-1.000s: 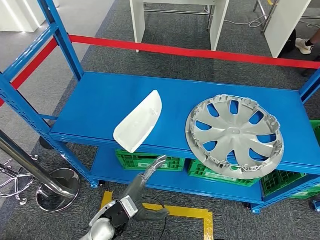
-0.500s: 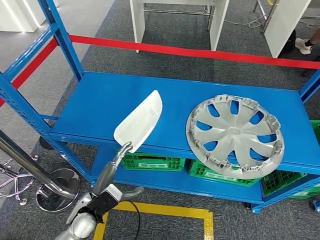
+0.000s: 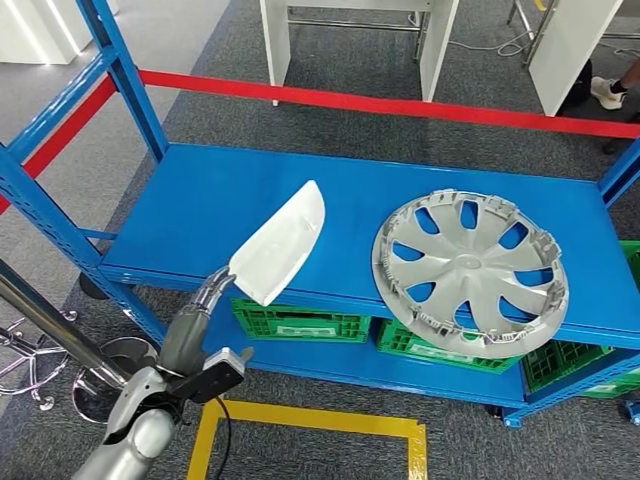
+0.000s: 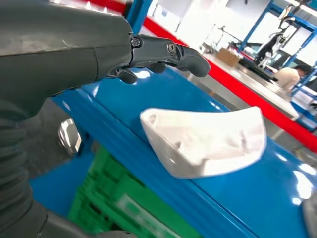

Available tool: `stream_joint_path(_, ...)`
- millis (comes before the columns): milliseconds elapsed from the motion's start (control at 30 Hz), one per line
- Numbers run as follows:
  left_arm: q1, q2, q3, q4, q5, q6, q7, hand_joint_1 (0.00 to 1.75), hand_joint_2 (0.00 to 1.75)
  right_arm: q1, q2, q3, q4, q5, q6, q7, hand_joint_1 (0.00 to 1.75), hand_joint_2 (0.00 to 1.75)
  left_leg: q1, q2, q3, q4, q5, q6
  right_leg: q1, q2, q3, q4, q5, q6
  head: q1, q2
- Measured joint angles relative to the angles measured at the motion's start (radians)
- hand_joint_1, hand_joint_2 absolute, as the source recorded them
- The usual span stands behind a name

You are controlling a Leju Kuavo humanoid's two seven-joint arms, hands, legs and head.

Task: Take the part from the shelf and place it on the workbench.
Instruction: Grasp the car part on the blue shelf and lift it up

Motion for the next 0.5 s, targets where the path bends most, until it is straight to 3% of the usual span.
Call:
stream_joint_path(267,-0.136,-0.015,-0.034,0.15,-0.141,0.027,0.073,0.0,1.75,-0.001,-0.008,-0.003,0.0,0.011,0.013,0.006,0.0,0.0,0.0,0.0,0.0,0.0,0.0,0.0,0.0,0.001,0.0,0.0,0.001,0.0,0.0,0.0)
stream_joint_path(500,-0.171,-0.027,-0.049,0.206,-0.147,0.029,0.076,0.0,1.75,0.0,-0.011,-0.004,0.0,0.011,0.013,0.007,0.0,0.0,0.0,0.0,0.0,0.0,0.0,0.0,0.0,0.001,-0.001,0.0,0.001,0.0,0.0,0.0)
